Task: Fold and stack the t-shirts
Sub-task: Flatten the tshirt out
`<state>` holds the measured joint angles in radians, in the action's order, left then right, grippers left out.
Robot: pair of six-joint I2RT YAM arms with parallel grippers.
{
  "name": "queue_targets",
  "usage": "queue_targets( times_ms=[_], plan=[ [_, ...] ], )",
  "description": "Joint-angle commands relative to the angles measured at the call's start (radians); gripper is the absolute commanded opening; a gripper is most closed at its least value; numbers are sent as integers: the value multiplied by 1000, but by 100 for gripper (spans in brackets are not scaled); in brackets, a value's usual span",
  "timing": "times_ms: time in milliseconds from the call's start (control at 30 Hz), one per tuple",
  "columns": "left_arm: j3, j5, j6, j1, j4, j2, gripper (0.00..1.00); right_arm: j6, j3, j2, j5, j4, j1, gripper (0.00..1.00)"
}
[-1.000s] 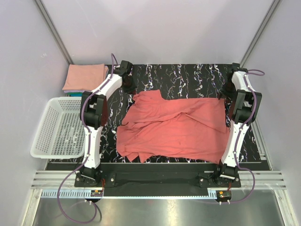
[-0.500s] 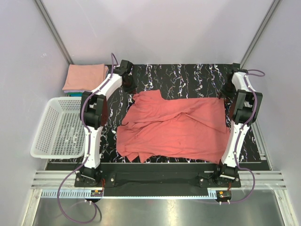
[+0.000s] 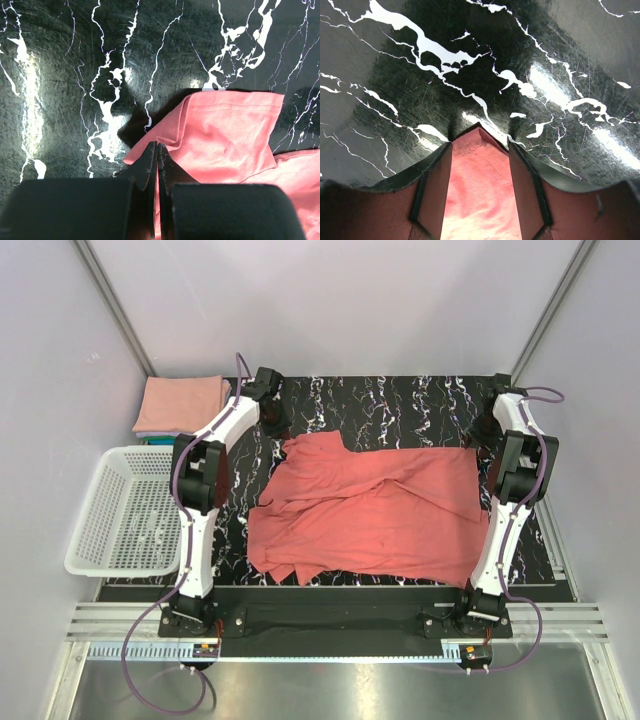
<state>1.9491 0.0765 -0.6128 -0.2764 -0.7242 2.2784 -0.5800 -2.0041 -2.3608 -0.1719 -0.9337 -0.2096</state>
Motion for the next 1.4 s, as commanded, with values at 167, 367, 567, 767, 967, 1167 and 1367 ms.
queue_targets(
  times_ms=[167, 367, 567, 767, 967, 1167, 1367],
  plan=[
    [21, 29, -44, 0, 38, -22, 0, 11, -22, 23, -23, 10, -4, 54],
    [-18, 61, -71, 5, 57, -42, 0, 5, -10, 11, -20, 13, -4, 37],
    [2, 94, -105, 17, 83, -49, 0, -3, 31, 14, -5, 31, -4, 12],
    [20, 57, -88, 32, 42, -118, 0, 25, -39, 89, 21, 21, -4, 0],
    [-6, -21, -108, 105, 100, -365, 0, 48, -399, 173, 28, -179, -4, 0],
    [10, -61, -130, 114, 92, -596, 0, 57, -444, 395, 72, -139, -4, 0],
    [-81, -52, -123, 114, 112, -833, 0, 29, -216, 751, 100, 2, -4, 0]
  ],
)
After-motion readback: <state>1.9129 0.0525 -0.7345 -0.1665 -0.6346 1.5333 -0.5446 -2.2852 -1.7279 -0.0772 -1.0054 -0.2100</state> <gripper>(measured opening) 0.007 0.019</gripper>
